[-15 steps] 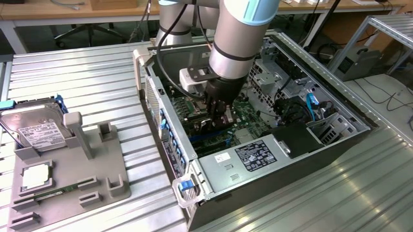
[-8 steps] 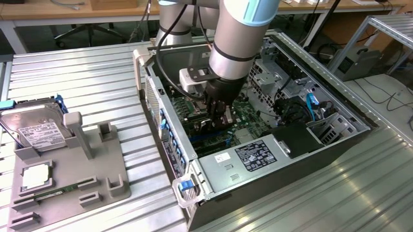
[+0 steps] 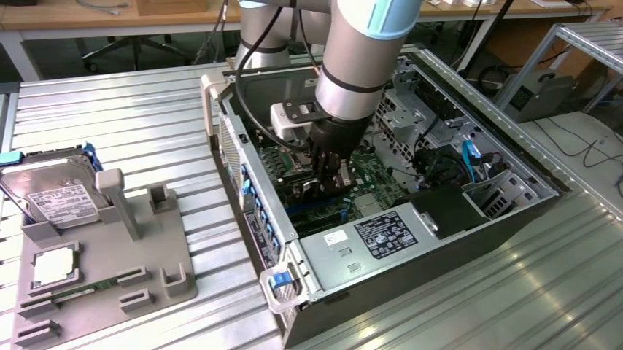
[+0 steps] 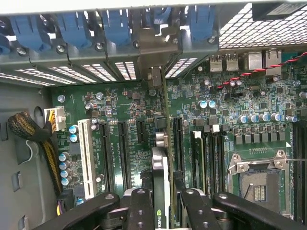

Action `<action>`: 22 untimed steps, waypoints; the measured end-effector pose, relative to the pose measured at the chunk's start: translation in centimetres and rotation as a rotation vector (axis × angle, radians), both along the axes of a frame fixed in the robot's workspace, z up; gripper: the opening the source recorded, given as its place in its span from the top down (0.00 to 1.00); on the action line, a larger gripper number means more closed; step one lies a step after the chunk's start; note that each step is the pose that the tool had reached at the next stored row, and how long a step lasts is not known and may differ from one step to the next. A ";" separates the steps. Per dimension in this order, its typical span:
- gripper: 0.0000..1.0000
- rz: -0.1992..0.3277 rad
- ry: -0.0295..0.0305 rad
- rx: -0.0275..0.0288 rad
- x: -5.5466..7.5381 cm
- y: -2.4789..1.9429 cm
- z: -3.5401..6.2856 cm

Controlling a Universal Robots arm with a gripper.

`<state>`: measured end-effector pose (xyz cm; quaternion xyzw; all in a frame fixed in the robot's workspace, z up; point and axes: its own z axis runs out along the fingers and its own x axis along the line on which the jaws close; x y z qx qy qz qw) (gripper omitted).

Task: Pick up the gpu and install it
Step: 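Insert the gpu into the slot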

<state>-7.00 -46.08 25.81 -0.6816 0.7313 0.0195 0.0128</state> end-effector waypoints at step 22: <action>0.73 0.000 -0.0001 -0.0001 0.0 0.00 -0.12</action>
